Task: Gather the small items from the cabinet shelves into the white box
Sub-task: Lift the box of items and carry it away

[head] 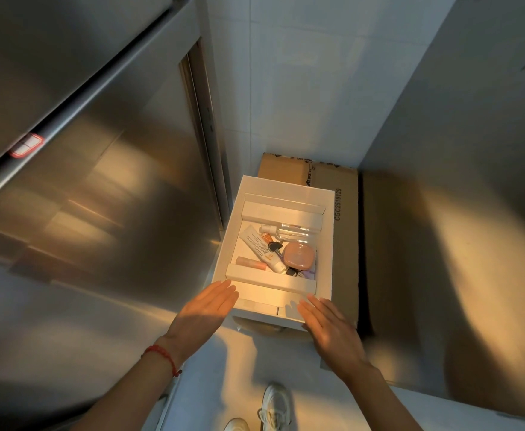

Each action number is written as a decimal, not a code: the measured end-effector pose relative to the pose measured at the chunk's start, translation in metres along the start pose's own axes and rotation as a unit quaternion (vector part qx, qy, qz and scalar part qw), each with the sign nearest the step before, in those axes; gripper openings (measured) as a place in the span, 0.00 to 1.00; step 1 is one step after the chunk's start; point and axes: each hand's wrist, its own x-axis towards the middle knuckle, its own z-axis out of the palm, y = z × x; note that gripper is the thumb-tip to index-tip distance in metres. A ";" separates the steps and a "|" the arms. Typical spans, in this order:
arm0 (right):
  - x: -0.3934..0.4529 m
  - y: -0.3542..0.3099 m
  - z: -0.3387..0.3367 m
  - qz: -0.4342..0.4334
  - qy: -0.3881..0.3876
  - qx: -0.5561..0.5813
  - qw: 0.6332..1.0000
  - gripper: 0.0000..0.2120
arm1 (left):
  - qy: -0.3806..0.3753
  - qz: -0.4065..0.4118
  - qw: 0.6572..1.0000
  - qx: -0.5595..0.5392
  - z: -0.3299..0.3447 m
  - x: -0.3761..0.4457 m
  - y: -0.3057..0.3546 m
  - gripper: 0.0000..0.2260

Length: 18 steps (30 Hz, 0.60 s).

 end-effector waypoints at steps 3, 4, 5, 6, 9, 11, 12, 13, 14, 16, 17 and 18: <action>-0.001 0.001 0.001 -0.003 0.000 0.014 1.000 0.28 | -0.009 0.017 1.000 -0.016 -0.001 -0.003 -0.004 0.32; -0.001 0.001 0.001 -0.003 -0.006 0.021 1.000 0.27 | -0.012 0.021 1.000 -0.014 -0.001 -0.004 -0.005 0.32; -0.001 0.000 0.000 -0.005 -0.006 0.027 1.000 0.27 | -0.013 0.025 1.000 -0.009 -0.001 -0.005 -0.007 0.32; 0.000 -0.001 -0.002 -0.005 -0.008 0.034 0.999 0.26 | -0.012 0.027 1.000 -0.006 -0.002 -0.005 -0.007 0.32; 0.003 -0.002 -0.006 0.002 -0.001 0.048 0.999 0.23 | -0.002 0.030 1.000 0.001 -0.007 0.000 -0.005 0.30; 0.005 -0.003 -0.007 0.011 0.020 0.046 0.999 0.16 | 0.016 0.032 0.999 0.007 -0.010 0.003 -0.004 0.28; 0.005 -0.003 -0.007 0.004 0.033 0.041 0.999 0.09 | 0.025 0.033 0.999 0.009 -0.011 0.004 -0.003 0.26; 0.005 -0.004 -0.007 0.003 0.045 0.033 0.998 0.05 | 0.033 0.033 0.999 0.010 -0.012 0.005 -0.003 0.24; 0.006 -0.005 -0.008 0.007 0.054 0.036 0.998 0.10 | 0.041 0.033 0.999 0.011 -0.013 0.006 -0.002 0.23; 0.007 -0.005 -0.010 -0.003 0.057 0.021 0.998 0.05 | 0.052 0.036 0.998 0.010 -0.015 0.007 -0.001 0.21; 0.008 -0.006 -0.011 -0.006 0.062 0.014 0.998 0.08 | 0.053 0.037 0.998 0.009 -0.015 0.007 -0.001 0.21; 0.008 -0.006 -0.013 -0.005 0.056 0.015 0.998 0.15 | 0.054 0.037 0.998 0.008 -0.016 0.007 0.000 0.22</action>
